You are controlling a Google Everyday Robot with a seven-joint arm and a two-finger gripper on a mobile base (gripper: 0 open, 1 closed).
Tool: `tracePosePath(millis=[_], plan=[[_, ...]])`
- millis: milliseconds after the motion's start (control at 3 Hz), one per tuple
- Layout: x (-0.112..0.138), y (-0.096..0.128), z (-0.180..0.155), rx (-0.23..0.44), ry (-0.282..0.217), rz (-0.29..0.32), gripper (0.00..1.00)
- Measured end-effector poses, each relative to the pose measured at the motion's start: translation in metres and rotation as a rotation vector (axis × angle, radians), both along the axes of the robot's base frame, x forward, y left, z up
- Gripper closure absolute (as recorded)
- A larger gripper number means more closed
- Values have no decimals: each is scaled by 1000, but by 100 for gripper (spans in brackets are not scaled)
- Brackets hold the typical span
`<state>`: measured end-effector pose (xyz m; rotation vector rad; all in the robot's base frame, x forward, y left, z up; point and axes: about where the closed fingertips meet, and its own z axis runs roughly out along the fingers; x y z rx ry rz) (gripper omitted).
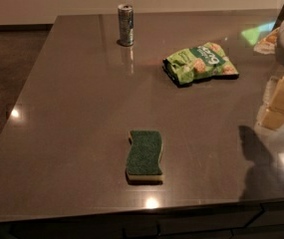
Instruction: Move redbull can near green rice chip bag
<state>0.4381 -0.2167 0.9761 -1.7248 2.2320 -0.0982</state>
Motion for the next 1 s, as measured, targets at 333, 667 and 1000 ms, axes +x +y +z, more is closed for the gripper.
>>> tracePosePath(millis=[333, 667, 1000], plan=[[0, 0, 0, 0, 0, 0, 0], [-7, 22, -9, 45, 10, 35, 0], [-17, 50, -24, 86, 27, 75, 0]])
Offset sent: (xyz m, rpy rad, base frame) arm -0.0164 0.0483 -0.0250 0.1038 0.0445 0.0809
